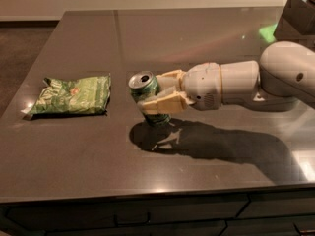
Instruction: Place green can upright
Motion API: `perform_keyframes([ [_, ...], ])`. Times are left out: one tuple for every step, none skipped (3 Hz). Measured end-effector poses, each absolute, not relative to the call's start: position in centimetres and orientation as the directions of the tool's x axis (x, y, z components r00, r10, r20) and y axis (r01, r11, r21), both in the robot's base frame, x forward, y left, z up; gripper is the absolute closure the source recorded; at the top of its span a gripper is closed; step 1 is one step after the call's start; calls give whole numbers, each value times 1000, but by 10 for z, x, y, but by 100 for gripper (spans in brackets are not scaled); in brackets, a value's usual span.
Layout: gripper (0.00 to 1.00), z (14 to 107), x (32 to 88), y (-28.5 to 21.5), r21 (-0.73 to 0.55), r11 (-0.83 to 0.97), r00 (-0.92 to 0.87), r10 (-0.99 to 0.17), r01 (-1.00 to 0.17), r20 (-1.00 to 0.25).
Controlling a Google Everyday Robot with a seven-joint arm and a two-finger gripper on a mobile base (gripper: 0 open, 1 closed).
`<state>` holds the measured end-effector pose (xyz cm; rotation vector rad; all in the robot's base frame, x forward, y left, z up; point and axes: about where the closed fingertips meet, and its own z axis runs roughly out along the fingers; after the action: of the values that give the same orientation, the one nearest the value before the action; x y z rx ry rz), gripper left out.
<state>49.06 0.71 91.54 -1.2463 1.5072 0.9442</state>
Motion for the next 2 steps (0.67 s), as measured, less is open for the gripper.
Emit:
perform_keyframes([
  [100, 909, 494, 6, 27, 191, -63, -183, -981, -981],
  [87, 906, 496, 5, 57, 192, -78, -104, -980, -992],
])
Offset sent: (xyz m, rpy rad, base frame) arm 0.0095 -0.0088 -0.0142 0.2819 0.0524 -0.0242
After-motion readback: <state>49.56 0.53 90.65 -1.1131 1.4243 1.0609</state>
